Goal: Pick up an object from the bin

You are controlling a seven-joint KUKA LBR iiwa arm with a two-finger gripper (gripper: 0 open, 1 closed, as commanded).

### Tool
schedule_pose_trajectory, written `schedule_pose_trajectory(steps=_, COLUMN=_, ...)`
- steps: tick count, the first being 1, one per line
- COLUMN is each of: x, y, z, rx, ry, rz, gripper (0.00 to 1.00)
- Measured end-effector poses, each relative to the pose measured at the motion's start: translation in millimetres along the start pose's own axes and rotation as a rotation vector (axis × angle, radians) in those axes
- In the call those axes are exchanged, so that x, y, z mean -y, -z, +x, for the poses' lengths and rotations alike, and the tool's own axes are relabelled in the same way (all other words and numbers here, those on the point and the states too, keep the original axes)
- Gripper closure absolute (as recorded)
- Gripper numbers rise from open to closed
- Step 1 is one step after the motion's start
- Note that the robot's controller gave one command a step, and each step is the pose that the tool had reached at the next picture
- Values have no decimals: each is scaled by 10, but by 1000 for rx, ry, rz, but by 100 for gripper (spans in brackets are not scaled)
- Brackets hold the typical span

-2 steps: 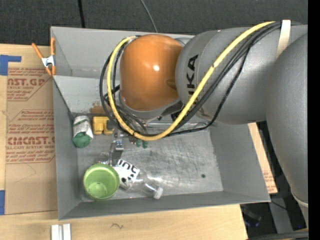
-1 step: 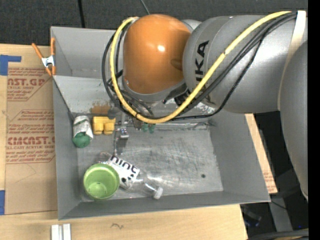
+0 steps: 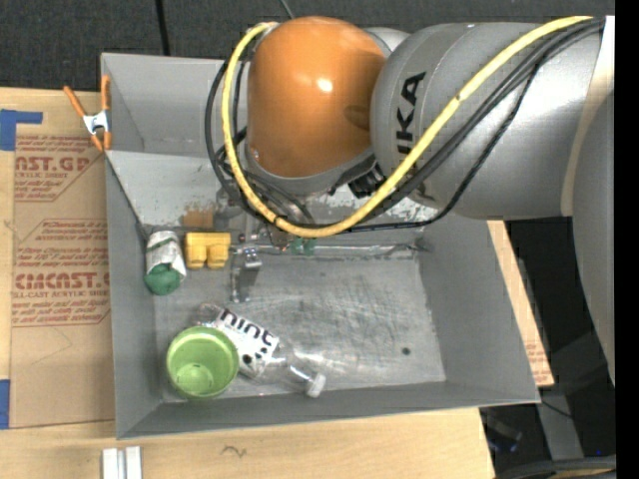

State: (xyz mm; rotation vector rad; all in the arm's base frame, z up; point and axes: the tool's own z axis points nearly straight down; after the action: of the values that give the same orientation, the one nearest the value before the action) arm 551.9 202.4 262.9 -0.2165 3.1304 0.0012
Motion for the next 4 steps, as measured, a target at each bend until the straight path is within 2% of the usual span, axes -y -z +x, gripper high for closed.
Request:
schedule_pose_trajectory(steps=1, x=-188, y=-45, z=86, rx=-1, ry=116, rz=-1, gripper=0)
schedule_pose_trajectory(steps=2, x=-107, y=-308, z=-170, rx=0, ry=-87, rz=-2, gripper=0)
schedule_pose_trajectory(steps=3, x=231, y=-377, z=-164, rx=-3, ry=-99, rz=0, gripper=0)
schedule_pose_trajectory(steps=4, x=71, y=-722, z=34, rx=2, ry=-189, rz=2, gripper=0)
